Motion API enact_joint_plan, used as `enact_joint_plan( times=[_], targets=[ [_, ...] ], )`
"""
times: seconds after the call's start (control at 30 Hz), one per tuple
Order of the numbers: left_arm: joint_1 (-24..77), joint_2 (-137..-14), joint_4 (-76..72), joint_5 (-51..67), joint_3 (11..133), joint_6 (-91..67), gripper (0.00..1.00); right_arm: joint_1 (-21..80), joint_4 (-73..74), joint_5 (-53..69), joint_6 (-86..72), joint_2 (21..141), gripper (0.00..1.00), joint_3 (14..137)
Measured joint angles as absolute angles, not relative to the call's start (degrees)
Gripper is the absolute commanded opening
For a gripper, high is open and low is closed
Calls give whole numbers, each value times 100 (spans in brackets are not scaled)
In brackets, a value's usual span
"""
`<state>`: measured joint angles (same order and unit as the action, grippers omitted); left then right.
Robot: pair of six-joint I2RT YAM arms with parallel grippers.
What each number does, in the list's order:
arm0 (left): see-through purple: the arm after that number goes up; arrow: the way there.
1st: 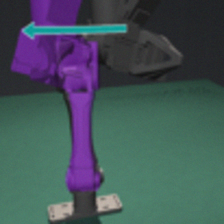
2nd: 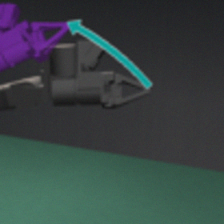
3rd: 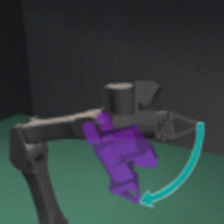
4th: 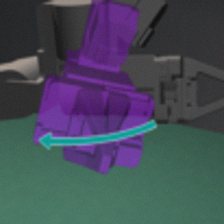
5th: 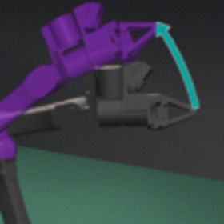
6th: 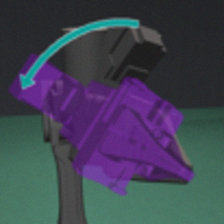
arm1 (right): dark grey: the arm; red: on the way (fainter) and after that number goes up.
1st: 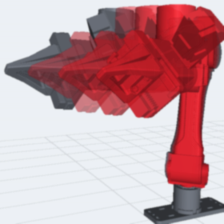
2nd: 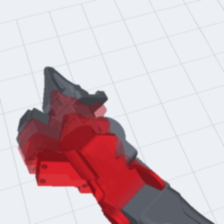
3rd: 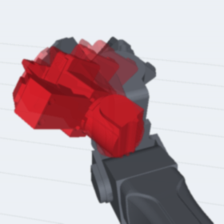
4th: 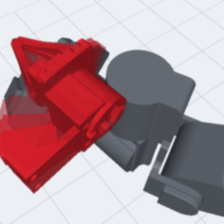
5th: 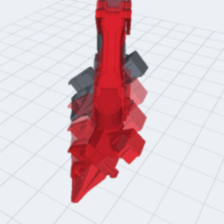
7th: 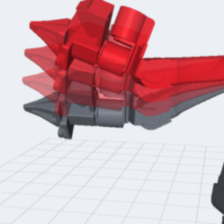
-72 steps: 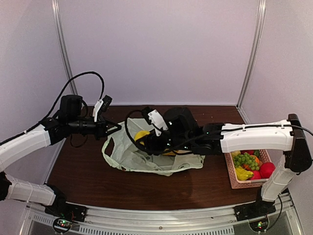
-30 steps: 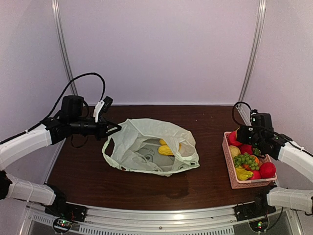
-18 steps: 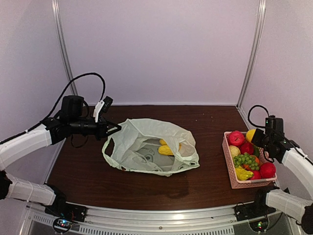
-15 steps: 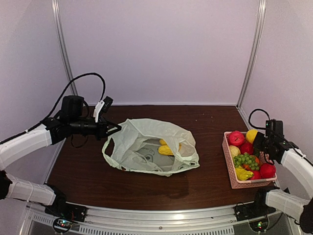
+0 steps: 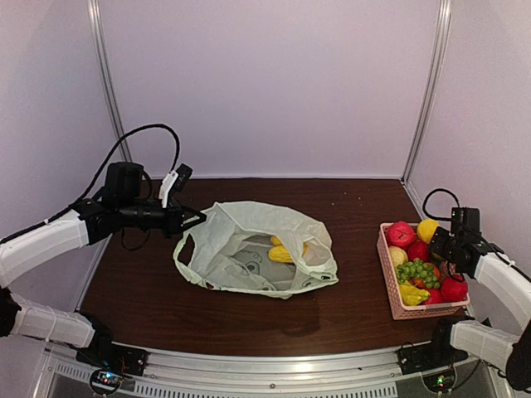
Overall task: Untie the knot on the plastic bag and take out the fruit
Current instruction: Place the fake fruit in the bin.
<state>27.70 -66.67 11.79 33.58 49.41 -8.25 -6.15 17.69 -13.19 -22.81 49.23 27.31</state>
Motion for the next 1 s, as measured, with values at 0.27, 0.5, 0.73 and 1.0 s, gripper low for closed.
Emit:
enact_joint_plan(
  times=[0.27, 0.5, 0.73, 1.0],
  targets=[
    [2770, -6718, 1210, 3361, 4941, -825, 0, -631, 1688, -1293, -2338, 4917, 86, 2703],
    [2768, -6722, 1210, 3361, 4941, -825, 0, -633, 1678, -1243, -2309, 4722, 97, 2659],
    [2768, -6720, 1208, 3363, 4941, -825, 0, -639, 1590, -891, -2178, 4287, 99, 2657],
    [2768, -6700, 1205, 3361, 4941, -825, 0, -642, 1577, -314, -1999, 4056, 96, 2679]
  ],
)
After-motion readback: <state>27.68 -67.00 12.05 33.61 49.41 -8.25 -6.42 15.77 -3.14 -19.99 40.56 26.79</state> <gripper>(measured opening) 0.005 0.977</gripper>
